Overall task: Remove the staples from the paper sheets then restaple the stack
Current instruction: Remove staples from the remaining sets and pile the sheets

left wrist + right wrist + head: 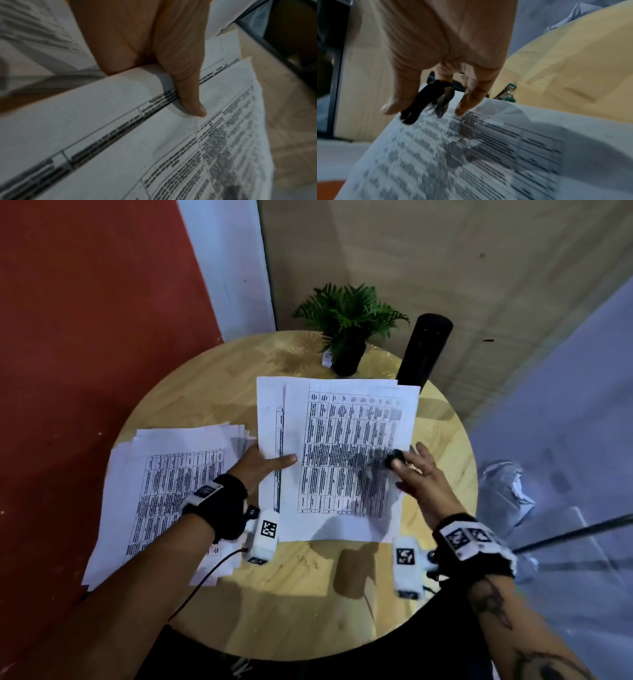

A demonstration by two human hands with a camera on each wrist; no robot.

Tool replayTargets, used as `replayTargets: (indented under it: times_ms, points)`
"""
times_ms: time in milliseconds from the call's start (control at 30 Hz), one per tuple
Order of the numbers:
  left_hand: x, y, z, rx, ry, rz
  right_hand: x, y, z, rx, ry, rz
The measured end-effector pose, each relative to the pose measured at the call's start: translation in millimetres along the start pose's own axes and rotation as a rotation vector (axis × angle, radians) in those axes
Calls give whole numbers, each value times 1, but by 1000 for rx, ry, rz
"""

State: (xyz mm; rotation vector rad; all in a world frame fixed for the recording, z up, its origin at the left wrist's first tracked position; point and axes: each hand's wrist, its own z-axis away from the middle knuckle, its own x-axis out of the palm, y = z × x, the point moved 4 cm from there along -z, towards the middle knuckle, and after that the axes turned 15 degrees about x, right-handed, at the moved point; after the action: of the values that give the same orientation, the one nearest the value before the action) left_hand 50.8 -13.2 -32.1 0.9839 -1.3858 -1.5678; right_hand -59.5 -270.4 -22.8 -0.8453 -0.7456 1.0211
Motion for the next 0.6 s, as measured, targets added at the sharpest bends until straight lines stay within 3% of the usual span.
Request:
replayTargets:
  times_ms: [233, 433, 600]
  points:
    - [2, 43, 17, 22, -180, 79, -9, -46, 23, -22, -287, -68]
    - [-4, 57, 25, 97, -289, 116, -7, -61, 45, -63, -276, -23]
    - [-14, 73, 37, 109, -304, 95, 2, -80, 65, -106, -309, 64]
